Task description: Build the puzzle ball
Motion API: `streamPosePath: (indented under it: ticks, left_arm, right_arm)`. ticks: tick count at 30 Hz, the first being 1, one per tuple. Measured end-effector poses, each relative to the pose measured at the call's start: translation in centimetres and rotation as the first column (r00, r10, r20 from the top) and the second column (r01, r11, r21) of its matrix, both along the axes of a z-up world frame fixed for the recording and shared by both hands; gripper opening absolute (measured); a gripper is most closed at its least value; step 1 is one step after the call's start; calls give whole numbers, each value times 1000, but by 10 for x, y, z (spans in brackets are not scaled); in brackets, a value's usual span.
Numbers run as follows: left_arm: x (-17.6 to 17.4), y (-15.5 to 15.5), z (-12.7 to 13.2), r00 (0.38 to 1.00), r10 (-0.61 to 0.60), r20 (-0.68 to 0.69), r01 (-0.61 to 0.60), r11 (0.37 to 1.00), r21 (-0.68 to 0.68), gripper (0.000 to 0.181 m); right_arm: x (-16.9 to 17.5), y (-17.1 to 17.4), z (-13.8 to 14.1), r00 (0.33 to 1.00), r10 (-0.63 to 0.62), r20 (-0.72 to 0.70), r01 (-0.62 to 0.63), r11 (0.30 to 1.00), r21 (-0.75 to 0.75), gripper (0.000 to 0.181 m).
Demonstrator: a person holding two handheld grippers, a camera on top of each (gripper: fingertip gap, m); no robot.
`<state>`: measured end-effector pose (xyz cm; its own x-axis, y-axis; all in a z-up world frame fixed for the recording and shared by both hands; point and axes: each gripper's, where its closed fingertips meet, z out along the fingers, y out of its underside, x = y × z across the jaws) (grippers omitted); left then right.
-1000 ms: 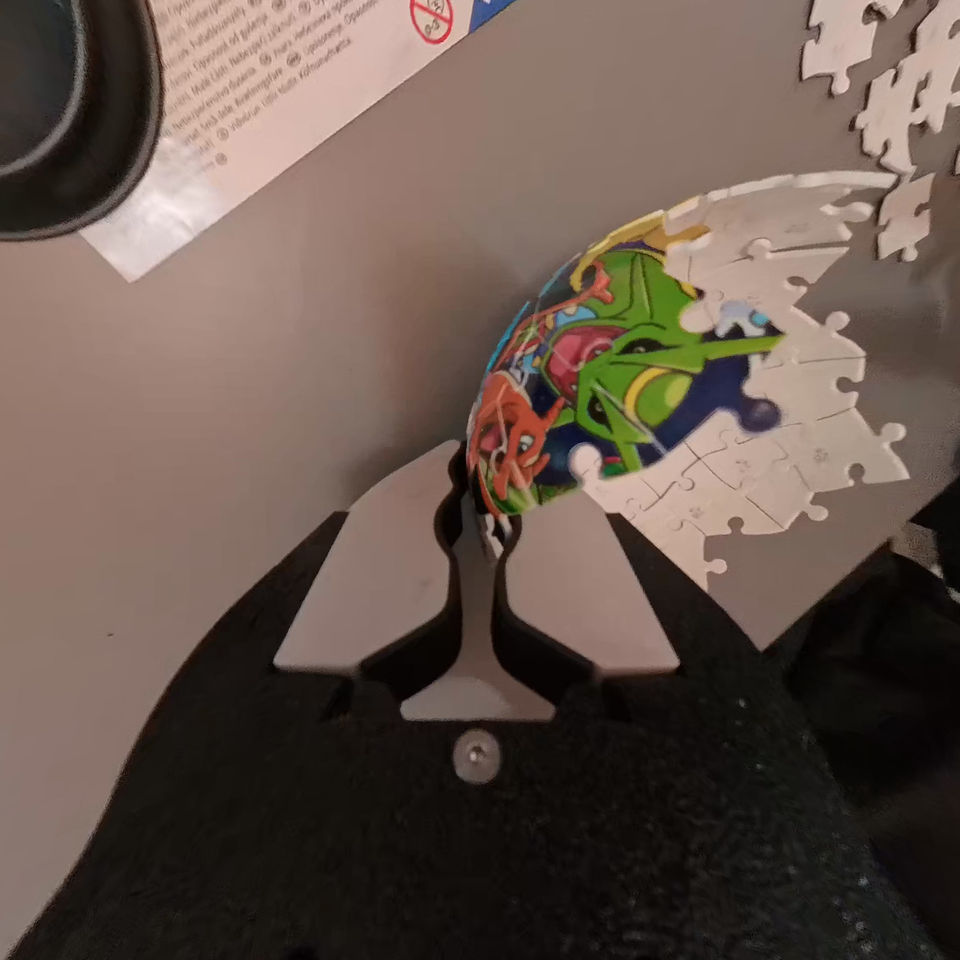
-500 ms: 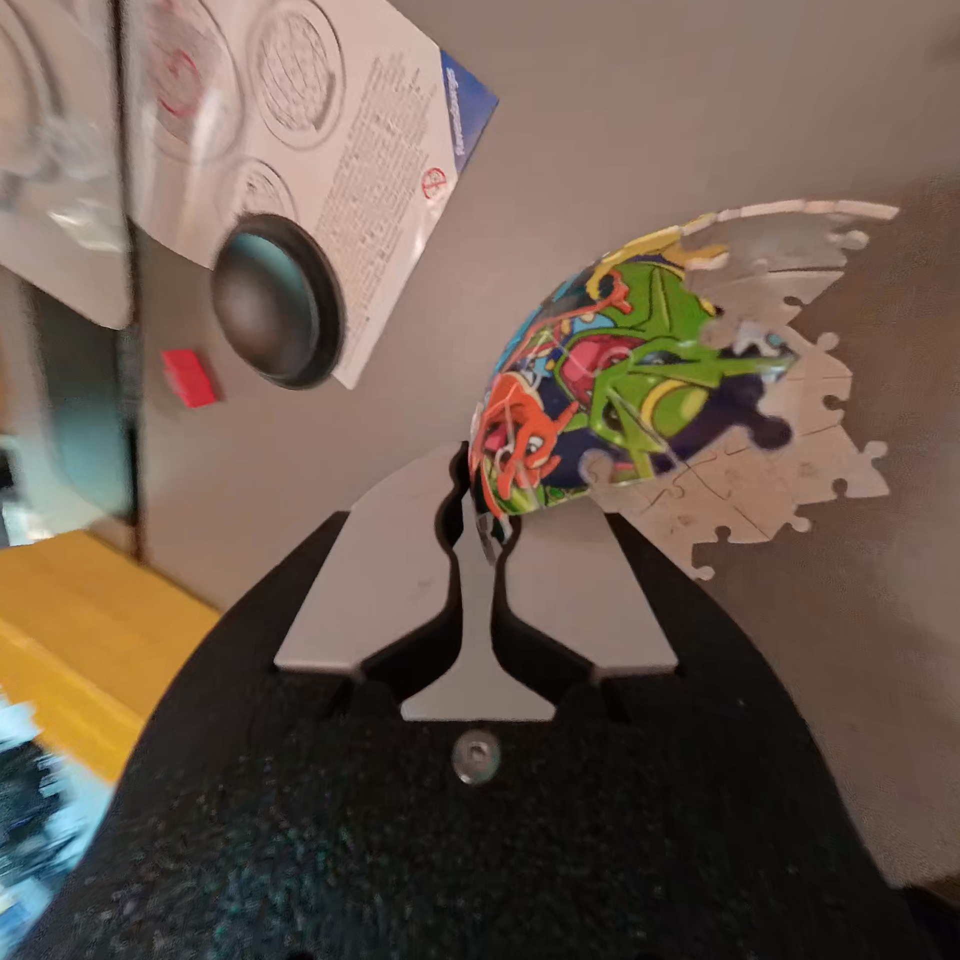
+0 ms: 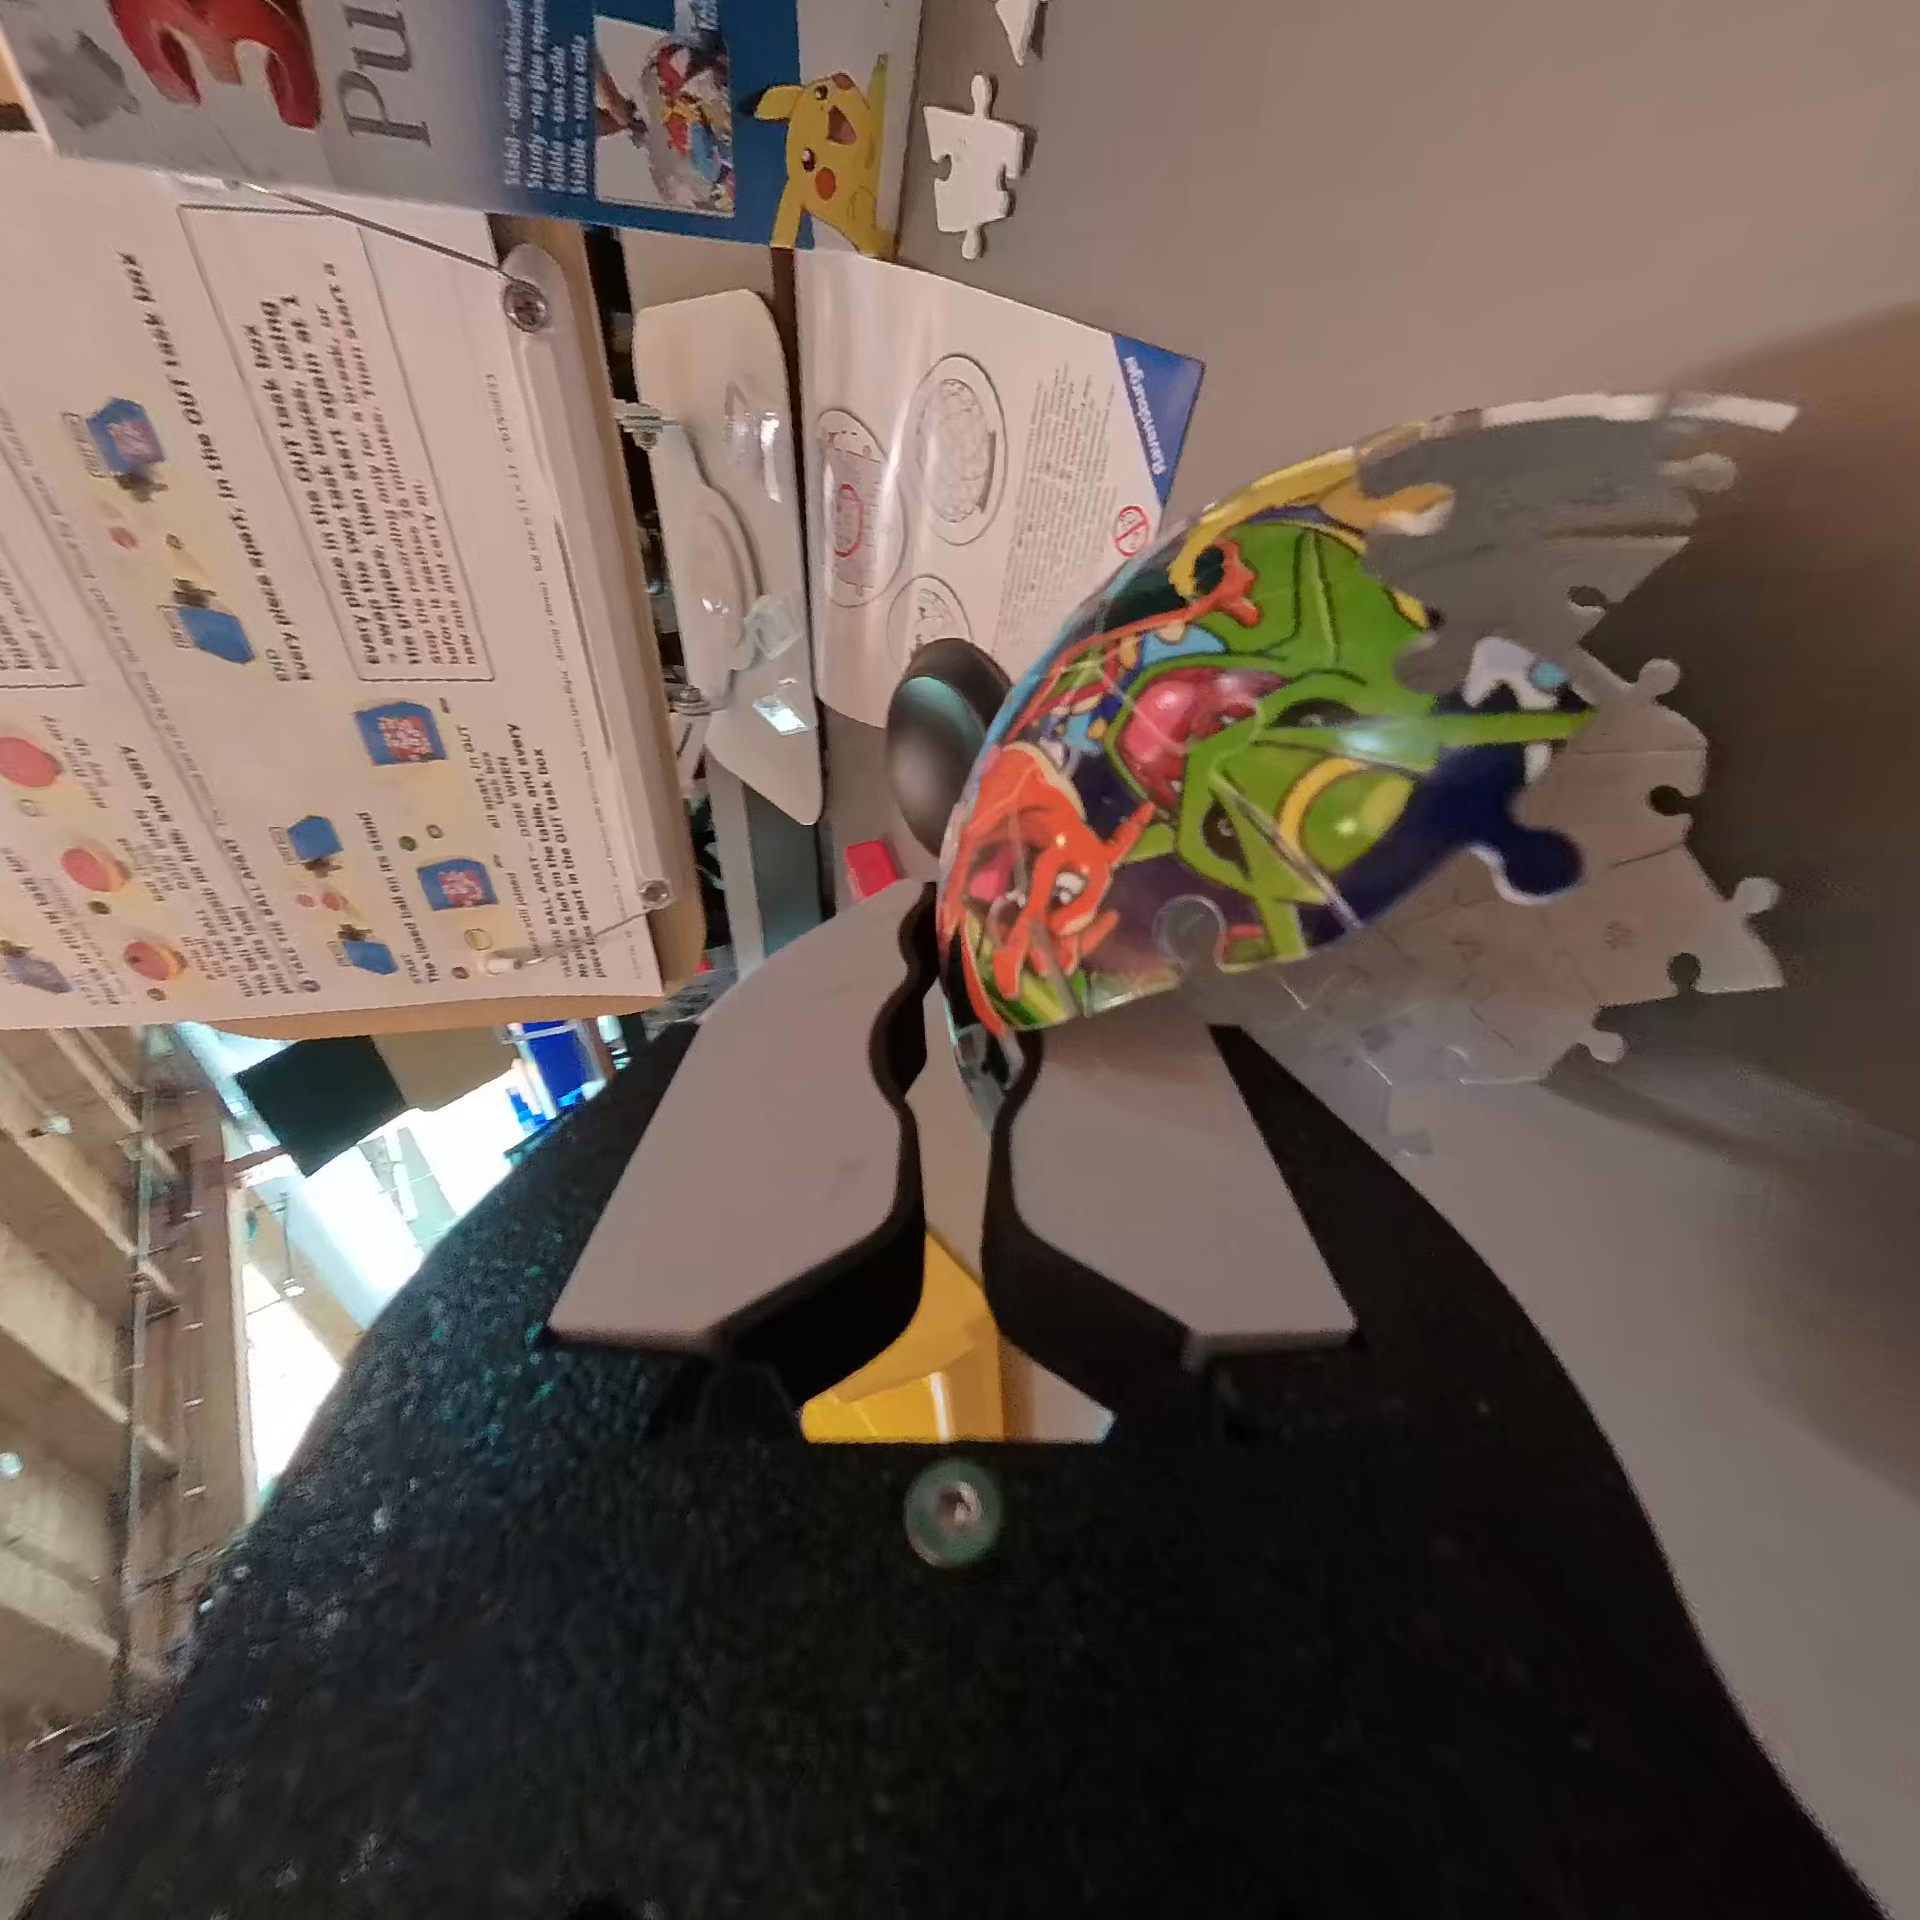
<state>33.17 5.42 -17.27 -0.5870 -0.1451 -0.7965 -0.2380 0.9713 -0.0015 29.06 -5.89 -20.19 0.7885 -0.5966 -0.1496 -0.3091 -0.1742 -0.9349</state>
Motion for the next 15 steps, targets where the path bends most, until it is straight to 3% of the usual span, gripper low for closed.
streamPosePath:
  ticks: [15]
  left_arm:
    - [4, -22, 35, 951, -128, 283, 114, 991, 64, 5]
  right_arm:
    - [9, -12, 15, 995, -50, 82, 47, 998, 36, 43]
